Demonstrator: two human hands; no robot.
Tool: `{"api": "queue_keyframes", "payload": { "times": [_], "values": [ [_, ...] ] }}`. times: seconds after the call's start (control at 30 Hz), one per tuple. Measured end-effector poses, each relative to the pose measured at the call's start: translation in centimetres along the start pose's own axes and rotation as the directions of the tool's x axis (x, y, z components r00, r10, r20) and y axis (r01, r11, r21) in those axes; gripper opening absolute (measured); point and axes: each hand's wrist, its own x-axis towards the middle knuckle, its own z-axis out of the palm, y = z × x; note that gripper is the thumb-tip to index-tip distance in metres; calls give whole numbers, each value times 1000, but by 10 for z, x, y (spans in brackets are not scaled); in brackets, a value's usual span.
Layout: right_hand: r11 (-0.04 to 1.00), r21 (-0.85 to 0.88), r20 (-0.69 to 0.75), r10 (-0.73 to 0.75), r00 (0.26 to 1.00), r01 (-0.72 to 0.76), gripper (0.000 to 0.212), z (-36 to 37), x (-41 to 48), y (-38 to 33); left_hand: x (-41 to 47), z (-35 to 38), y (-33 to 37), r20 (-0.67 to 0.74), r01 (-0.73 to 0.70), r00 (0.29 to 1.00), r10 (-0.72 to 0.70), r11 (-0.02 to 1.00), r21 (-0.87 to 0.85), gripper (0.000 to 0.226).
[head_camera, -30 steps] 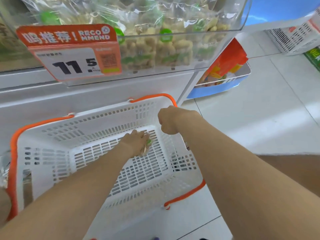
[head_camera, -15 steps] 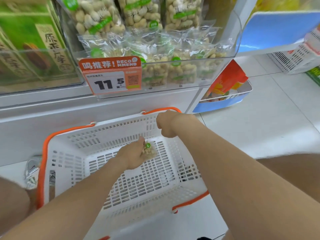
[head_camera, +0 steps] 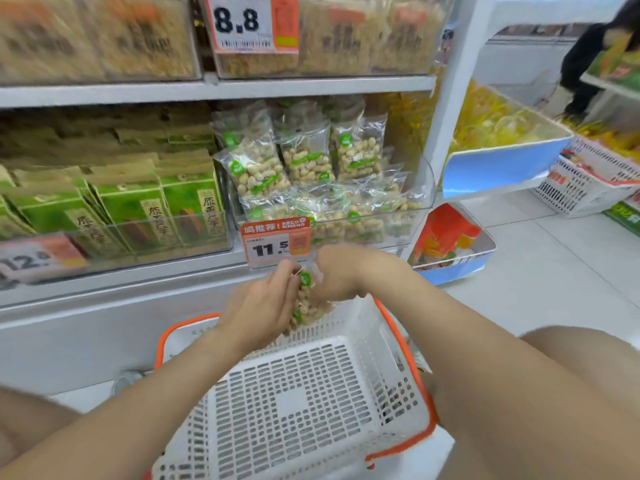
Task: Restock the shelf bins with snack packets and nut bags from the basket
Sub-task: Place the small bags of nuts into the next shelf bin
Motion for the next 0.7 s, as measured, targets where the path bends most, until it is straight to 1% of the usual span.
{"api": "queue_keyframes", "payload": {
  "times": [0.03,0.1,0.17,0.2,0.27,0.3,0.33,0.4,0.43,0.47,0.5,0.53,0.57,0.6,0.63,0.67,0.7],
  "values": [
    [996,87,14,-10,1000,8,29,-10,-9,1,3,-11,6,-70,-58,996,60,998,29,42],
    [967,248,3,-53,999,51,22,-29,-25,3,10,-30,16,-155,-132,978,140,989,64,37],
    [915,387,-80,-91,993,115,21,-45,-35,7,18,-49,25,-208,-117,971,115,993,6,29],
    [868,475,-136,-87,987,142,24,-52,-38,9,23,-58,29,-239,-87,968,73,995,-46,27],
    [741,636,-274,-44,961,215,29,-62,-42,10,37,-74,35,-300,-31,954,-11,990,-135,25],
    [692,672,-363,-3,932,264,31,-66,-42,9,46,-82,38,-316,-14,948,-37,987,-159,25],
    [665,679,-459,52,887,312,32,-69,-40,7,56,-89,39,-320,0,946,-56,985,-173,26],
    [640,665,-621,186,762,385,28,-71,-29,5,77,-100,37,-290,25,953,-83,980,-198,29],
    [617,666,-673,253,695,420,26,-71,-23,5,87,-106,36,-267,45,958,-100,977,-207,31],
    [577,675,-704,317,636,460,27,-72,-16,4,97,-110,34,-249,74,960,-127,974,-213,32],
    [517,701,-703,381,601,492,34,-74,-11,4,105,-114,34,-244,100,958,-153,971,-217,33],
    [450,730,-682,432,590,515,46,-76,-4,5,112,-117,33,-250,123,951,-180,966,-227,33],
    [402,758,-652,461,602,513,57,-79,0,6,119,-118,32,-264,140,942,-207,958,-250,30],
    [386,784,-621,470,628,487,57,-81,3,7,124,-117,30,-274,156,932,-238,945,-288,27],
    [419,789,-611,452,650,450,48,-84,7,9,128,-115,28,-274,173,922,-273,924,-340,24],
    [484,770,-622,424,658,416,34,-86,13,11,132,-112,26,-261,191,914,-310,898,-397,23],
    [555,733,-649,399,648,393,23,-87,16,13,134,-110,25,-246,207,906,-344,868,-451,23]
  ]
}}
